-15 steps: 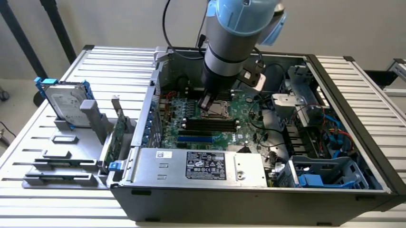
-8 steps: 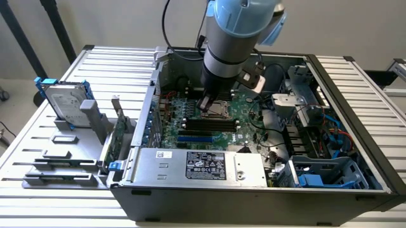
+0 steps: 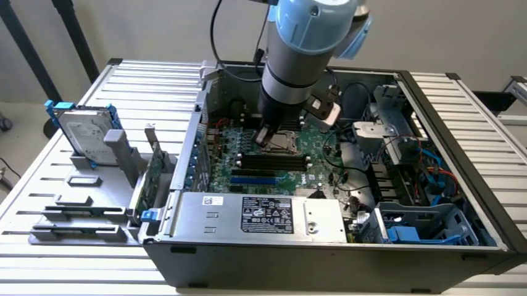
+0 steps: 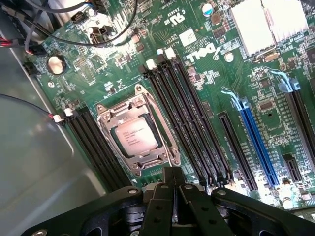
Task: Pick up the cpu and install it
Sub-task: 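Install the first cpu locking lever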
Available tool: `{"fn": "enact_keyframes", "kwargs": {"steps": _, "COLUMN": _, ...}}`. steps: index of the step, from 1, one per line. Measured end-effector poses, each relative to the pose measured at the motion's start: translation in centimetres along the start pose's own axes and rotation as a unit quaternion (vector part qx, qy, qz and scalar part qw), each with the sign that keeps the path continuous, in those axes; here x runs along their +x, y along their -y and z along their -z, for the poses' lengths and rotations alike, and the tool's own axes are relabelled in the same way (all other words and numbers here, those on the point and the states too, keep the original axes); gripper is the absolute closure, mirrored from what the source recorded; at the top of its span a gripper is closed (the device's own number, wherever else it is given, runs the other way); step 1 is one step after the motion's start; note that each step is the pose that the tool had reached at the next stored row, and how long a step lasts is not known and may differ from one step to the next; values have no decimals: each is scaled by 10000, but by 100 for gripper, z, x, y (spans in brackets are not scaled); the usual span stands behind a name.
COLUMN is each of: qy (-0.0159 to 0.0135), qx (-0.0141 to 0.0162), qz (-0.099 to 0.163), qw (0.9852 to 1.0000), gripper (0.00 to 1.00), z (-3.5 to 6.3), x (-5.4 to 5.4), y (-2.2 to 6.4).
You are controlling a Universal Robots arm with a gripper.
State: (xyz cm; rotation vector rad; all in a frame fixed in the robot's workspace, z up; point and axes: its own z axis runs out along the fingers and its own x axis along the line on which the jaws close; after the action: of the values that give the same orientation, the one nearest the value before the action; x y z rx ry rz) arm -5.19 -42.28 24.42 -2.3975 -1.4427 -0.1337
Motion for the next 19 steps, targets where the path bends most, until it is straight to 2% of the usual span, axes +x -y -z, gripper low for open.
{"fn": "enact_keyframes", "kwargs": {"steps": 8, "qy": 25, "qx": 41, "qz": -98, "qw": 9999, "gripper": 89, "z": -92, "x": -42, "y": 15}}
{"fn": "enact_keyframes", "kwargs": {"steps": 15, "qy": 61, "qx": 78, "qz": -124, "qw": 9999, "gripper": 89, "z": -171, "x": -65, "y": 16}}
{"fn": "enact_keyframes", "kwargs": {"steps": 19, "qy": 79, "qx": 77, "qz": -130, "qw": 9999, "gripper": 89, "z": -221, "x": -67, "y": 24}}
